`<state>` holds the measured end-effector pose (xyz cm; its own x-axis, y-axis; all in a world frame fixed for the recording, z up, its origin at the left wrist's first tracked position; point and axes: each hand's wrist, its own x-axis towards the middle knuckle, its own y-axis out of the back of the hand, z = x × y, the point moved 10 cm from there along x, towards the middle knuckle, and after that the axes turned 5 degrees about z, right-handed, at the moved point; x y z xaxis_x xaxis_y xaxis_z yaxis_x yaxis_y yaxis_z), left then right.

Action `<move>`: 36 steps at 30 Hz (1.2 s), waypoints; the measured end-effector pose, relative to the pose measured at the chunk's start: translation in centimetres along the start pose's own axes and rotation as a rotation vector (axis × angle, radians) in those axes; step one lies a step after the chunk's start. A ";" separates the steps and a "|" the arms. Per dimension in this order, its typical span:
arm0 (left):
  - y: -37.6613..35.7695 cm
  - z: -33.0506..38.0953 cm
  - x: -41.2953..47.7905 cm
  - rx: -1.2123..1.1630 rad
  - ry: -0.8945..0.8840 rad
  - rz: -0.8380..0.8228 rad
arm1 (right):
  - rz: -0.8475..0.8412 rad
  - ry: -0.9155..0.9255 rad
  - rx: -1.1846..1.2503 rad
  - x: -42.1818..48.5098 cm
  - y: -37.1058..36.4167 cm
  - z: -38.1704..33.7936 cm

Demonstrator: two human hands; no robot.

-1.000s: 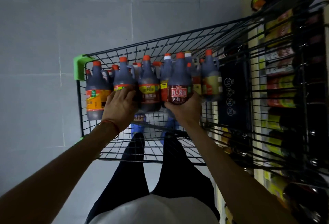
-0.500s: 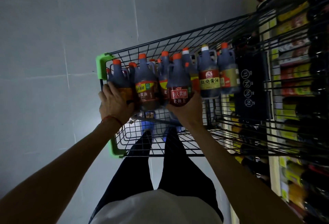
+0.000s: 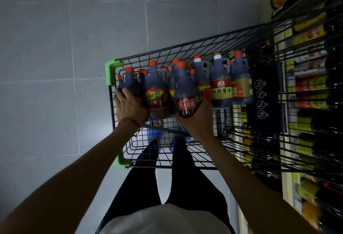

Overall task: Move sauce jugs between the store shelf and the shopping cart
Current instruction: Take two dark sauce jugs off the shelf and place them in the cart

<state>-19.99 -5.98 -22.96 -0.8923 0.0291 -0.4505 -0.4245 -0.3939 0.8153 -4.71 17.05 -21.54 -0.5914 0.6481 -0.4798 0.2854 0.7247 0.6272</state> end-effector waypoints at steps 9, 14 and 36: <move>1.3 -0.9 1.1 0.002 0.091 0.051 | -0.001 -0.004 -0.010 -0.2 0.1 -0.1; 1.1 -1.2 1.3 -0.017 0.093 0.047 | -0.007 -0.016 0.008 0.0 0.0 0.4; -0.1 -2.3 0.9 -0.237 0.093 -0.001 | -0.066 0.042 0.057 0.0 0.1 -0.5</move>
<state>-20.44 -7.98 -24.29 -0.8691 -0.0505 -0.4920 -0.3679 -0.5989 0.7113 -5.07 17.06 -21.15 -0.6409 0.5888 -0.4925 0.2865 0.7787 0.5581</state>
